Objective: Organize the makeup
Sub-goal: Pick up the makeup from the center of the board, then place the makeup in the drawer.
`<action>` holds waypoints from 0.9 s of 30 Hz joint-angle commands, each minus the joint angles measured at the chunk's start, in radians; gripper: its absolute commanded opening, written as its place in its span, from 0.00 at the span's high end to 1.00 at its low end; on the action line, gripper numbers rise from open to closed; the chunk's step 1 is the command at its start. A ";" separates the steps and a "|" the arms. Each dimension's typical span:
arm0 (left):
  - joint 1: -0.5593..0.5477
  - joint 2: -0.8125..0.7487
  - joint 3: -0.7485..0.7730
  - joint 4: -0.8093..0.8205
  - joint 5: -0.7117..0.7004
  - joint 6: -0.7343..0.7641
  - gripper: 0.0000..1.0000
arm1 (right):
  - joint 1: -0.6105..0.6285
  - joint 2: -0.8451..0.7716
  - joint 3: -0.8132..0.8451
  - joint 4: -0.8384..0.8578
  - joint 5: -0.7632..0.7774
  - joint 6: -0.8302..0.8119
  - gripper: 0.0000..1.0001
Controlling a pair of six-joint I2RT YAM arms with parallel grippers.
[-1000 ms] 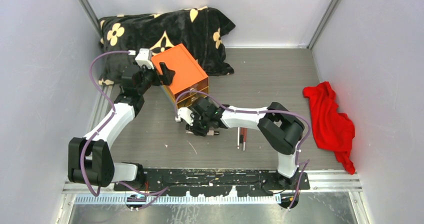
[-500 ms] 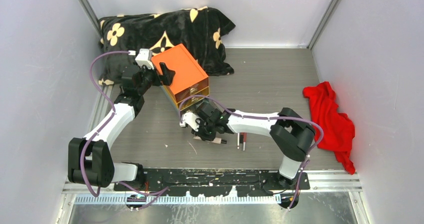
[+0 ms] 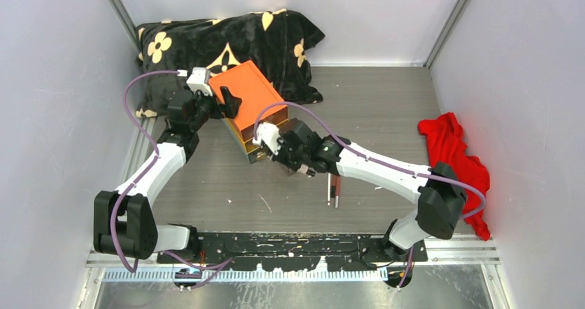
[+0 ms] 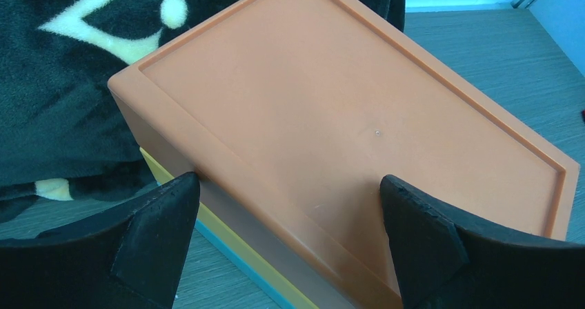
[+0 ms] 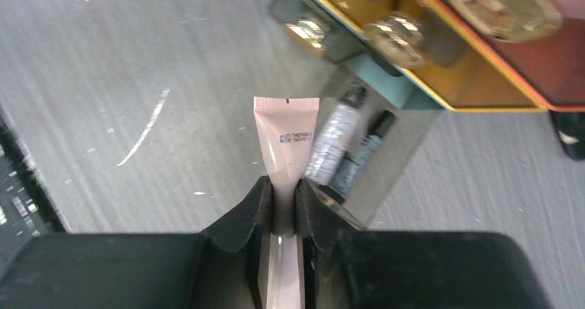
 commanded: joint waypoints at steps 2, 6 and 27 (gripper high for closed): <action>-0.031 0.007 -0.042 -0.142 0.074 0.055 0.00 | -0.100 0.054 0.097 0.046 0.088 0.045 0.81; -0.029 0.007 -0.041 -0.143 0.071 0.055 0.00 | -0.161 0.074 0.099 0.135 0.021 0.071 0.81; -0.030 0.016 -0.039 -0.146 0.066 0.062 0.00 | -0.184 0.271 0.175 0.096 -0.078 0.099 0.73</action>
